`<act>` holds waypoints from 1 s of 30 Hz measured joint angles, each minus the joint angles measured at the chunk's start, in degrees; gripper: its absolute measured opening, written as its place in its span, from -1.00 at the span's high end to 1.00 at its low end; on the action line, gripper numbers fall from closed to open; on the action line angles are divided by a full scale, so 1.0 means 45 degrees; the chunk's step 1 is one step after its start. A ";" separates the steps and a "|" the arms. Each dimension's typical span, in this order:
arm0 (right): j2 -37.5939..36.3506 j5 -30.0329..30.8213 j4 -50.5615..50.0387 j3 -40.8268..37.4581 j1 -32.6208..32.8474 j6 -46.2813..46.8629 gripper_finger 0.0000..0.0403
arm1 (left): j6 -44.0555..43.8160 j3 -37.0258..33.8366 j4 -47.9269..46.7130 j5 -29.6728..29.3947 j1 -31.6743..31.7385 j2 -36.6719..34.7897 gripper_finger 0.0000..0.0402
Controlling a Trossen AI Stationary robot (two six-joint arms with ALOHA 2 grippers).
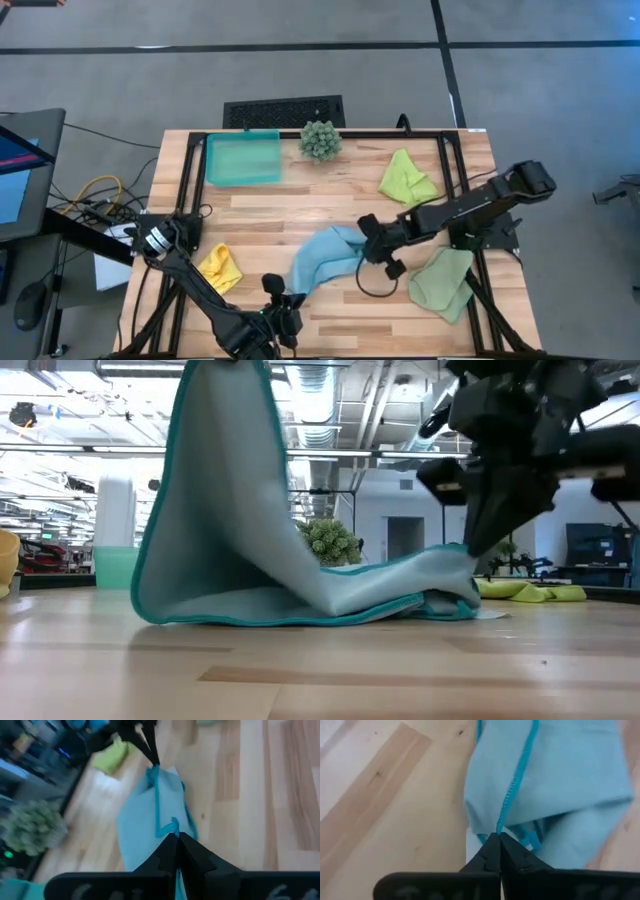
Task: Fold microfiber towels
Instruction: Fold the blue microfiber cloth
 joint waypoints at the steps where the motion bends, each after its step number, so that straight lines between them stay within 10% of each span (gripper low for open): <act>1: -0.0202 0.0037 -0.0234 0.0000 0.0097 0.0242 0.91 | 0.0101 0.0007 0.0018 -0.0362 -0.0070 -0.0003 0.99; 17: -0.5296 0.2881 -0.1918 0.1754 0.4153 0.2166 0.97 | 0.3835 0.3046 -0.0020 -0.6910 -0.1112 -0.0004 0.99; 25: -0.6651 0.1724 -0.1507 0.4087 0.6748 0.4143 0.98 | 0.5100 0.7389 -0.0690 -0.6218 -0.1246 -0.0047 0.99; 30: -0.6953 0.4063 -0.2759 0.4273 0.6904 0.5033 0.98 | 0.2401 0.8291 -0.4434 -0.5911 -0.0655 -0.0071 0.99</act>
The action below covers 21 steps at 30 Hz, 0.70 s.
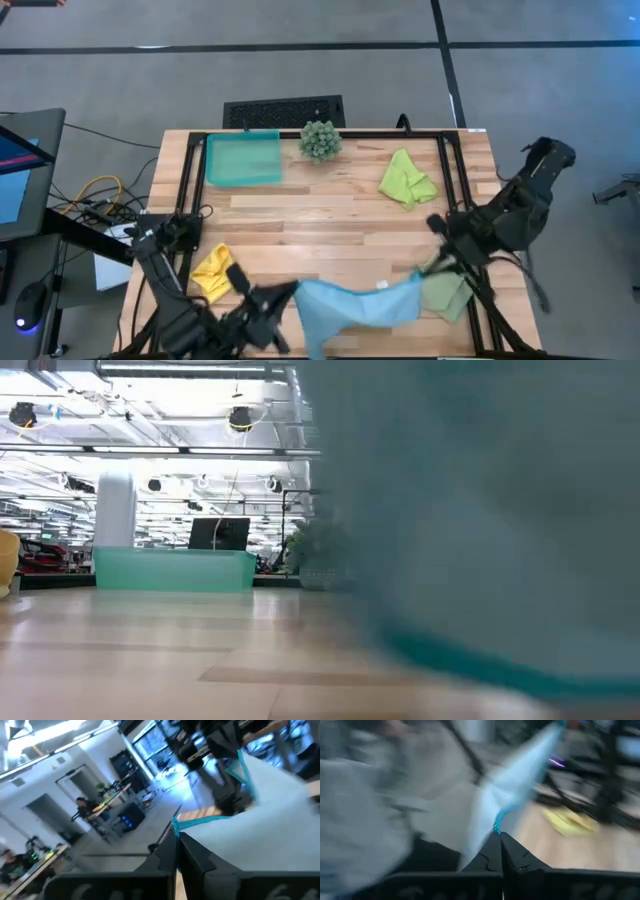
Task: Fold microfiber towels
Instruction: Fold the blue microfiber cloth
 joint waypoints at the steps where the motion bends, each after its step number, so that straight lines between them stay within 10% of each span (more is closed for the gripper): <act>1: -0.0026 0.0707 -0.0717 -0.0003 -0.0177 0.0330 0.98 | -0.1211 0.0000 -0.1330 0.0275 0.0238 0.0000 0.99; 4: 0.0008 0.2825 -0.3055 -0.0136 -0.1073 0.1809 0.98 | -0.4437 -0.0830 -0.3017 0.1232 0.1138 -0.0113 0.99; 9: -0.0003 0.4493 -0.4702 -0.1472 -0.3367 0.2868 0.97 | -0.3898 -0.3495 -0.2809 0.1666 0.2468 -0.0366 0.99; 21: 0.1139 0.1690 -0.0244 -0.6178 -0.8166 0.0277 0.97 | -0.9860 -1.0548 -0.3134 0.1792 0.4477 -0.0374 0.99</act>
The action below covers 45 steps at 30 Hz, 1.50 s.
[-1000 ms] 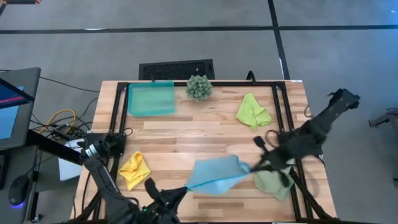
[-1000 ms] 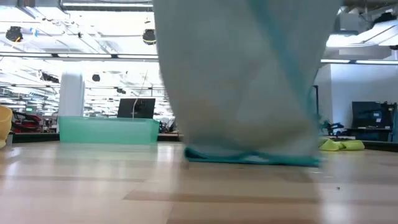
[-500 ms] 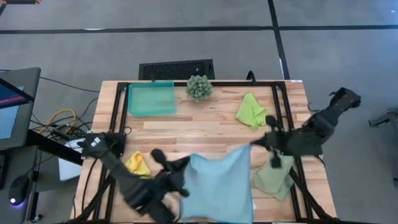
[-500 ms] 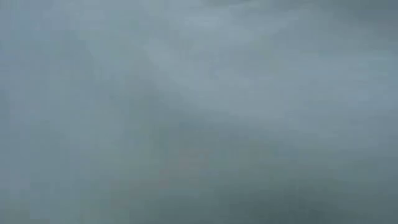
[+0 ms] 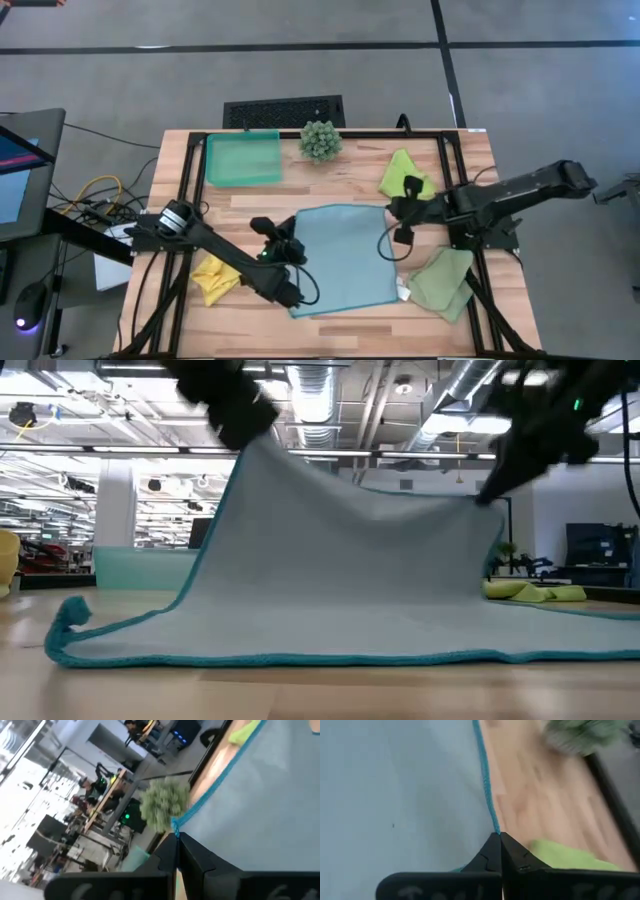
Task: Fold microfiber towels
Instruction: Fold the blue microfiber cloth
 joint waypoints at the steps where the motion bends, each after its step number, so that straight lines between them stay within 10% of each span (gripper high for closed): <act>1: 0.0190 -0.0116 0.0515 -0.0295 -0.0125 -0.0207 0.97 | -0.0557 -0.0577 0.0126 -0.0009 -0.0013 -0.0005 0.99; 14: 0.3753 -0.2501 0.3507 -0.0865 0.0798 -0.1319 0.97 | 0.0991 -0.3097 0.4754 0.0860 -0.2182 0.0005 0.99; 23: 0.3480 -0.2478 0.1797 0.0211 0.3207 0.0653 0.97 | 0.3929 -0.2012 0.6584 0.1811 -0.3238 0.0005 0.99; 34: 0.3469 -0.2488 0.1509 0.0370 0.6177 0.3507 0.96 | 0.8650 -0.1975 1.1799 0.6432 -0.3433 0.0005 0.99; 45: 0.3469 -0.2330 0.3273 0.0370 0.6860 0.3742 0.96 | 1.0007 -0.1873 1.1520 0.6517 -0.3514 0.0009 0.99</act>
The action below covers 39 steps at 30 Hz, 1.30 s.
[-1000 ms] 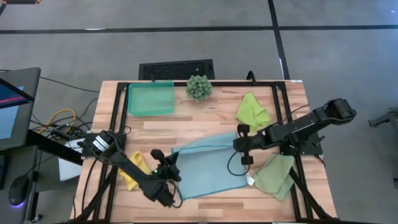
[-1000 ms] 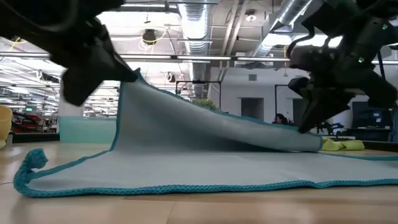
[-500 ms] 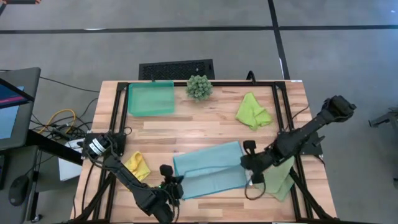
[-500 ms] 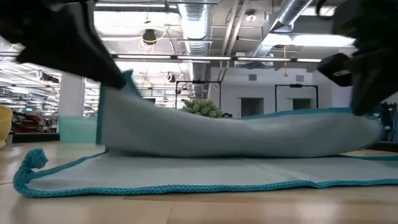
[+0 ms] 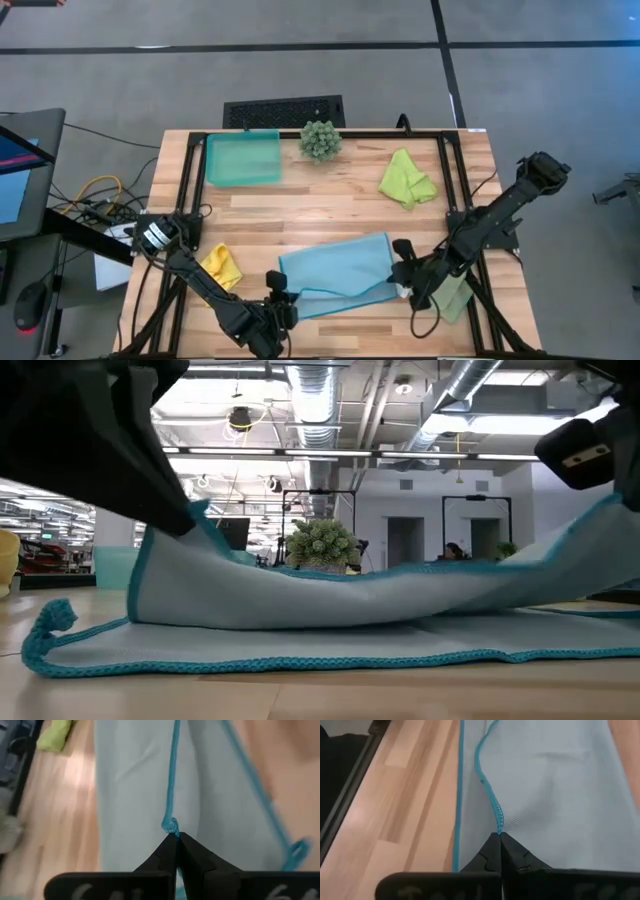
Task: Fold microfiber towels
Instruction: Fold the blue microfiber cloth
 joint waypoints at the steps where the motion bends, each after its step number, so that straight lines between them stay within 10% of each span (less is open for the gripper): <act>1: 0.0000 0.0107 0.0011 0.0000 0.0000 0.0000 0.97 | -0.0211 0.0133 -0.0634 -0.0233 -0.0060 0.0000 0.99; 9: 0.0000 0.0187 0.0582 0.0000 0.0077 0.0010 0.96 | -0.1297 0.1324 -0.3342 -0.1721 -0.0856 -0.0005 0.99; 24: 0.0000 0.0136 0.0739 -0.0005 0.0617 0.0068 0.96 | -0.1030 -0.0277 0.1113 0.0375 -0.0791 0.0005 0.98; 39: 0.2601 -0.1446 0.1482 -0.0146 0.0602 0.0025 0.90 | -0.1463 0.0276 0.0934 0.2134 -0.0667 0.0005 0.58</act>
